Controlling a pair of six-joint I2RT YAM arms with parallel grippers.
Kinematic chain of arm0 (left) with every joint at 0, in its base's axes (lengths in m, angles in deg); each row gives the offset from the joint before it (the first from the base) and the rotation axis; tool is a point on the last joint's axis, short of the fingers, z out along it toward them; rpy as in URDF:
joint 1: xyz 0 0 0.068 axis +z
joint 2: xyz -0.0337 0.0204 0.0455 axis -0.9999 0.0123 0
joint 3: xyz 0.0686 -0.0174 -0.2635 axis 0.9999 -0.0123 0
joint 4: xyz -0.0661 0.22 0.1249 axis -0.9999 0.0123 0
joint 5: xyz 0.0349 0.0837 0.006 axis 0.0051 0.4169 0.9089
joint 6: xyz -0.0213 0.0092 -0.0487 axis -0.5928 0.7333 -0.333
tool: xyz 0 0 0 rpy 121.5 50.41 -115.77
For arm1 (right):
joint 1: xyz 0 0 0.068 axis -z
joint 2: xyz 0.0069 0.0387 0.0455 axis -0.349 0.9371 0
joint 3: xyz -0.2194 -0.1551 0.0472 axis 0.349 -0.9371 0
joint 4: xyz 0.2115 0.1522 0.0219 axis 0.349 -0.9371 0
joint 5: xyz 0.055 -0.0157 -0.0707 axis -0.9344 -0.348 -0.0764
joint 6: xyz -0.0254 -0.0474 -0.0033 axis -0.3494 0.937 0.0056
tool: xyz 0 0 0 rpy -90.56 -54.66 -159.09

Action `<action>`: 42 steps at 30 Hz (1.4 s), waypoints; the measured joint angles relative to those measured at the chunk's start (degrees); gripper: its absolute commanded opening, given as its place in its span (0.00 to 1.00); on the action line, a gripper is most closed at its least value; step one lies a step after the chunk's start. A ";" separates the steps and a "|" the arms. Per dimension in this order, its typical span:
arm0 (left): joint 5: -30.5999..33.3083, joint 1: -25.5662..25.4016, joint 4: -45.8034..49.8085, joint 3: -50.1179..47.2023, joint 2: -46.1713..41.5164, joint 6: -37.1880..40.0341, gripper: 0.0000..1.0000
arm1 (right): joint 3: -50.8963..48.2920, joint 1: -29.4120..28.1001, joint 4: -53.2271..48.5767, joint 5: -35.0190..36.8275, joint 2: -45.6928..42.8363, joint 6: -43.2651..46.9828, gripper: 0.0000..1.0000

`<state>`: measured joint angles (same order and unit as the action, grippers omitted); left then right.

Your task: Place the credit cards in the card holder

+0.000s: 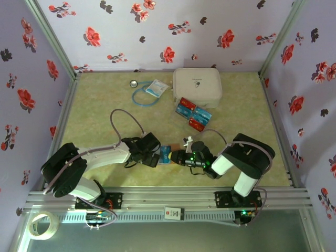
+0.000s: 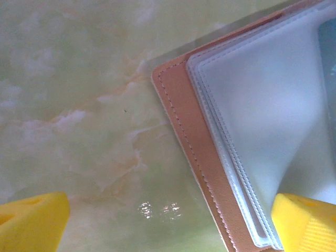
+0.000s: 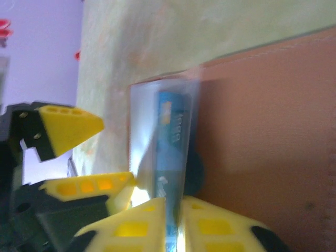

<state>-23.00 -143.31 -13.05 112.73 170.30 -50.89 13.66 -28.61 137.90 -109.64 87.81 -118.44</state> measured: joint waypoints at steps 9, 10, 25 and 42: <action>-0.04 0.44 0.22 0.00 -0.44 0.00 1.00 | 2.47 0.00 -0.52 -1.73 0.57 -0.76 0.37; -0.04 0.72 0.31 0.00 -0.68 0.00 1.00 | 2.86 0.00 -1.01 -1.77 0.52 -0.72 0.38; -1.53 6.82 0.61 -1.03 -6.47 -0.02 1.00 | 7.72 -0.24 -14.97 -1.40 -3.56 0.63 0.47; -3.15 12.00 1.75 -5.03 -9.03 -0.37 1.00 | 16.09 -0.55 -41.33 6.93 -11.85 9.09 0.58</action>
<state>-26.15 -131.32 -11.30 107.70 161.27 -51.26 29.74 -29.16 96.57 -102.71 75.96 -109.35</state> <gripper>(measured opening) 0.997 0.612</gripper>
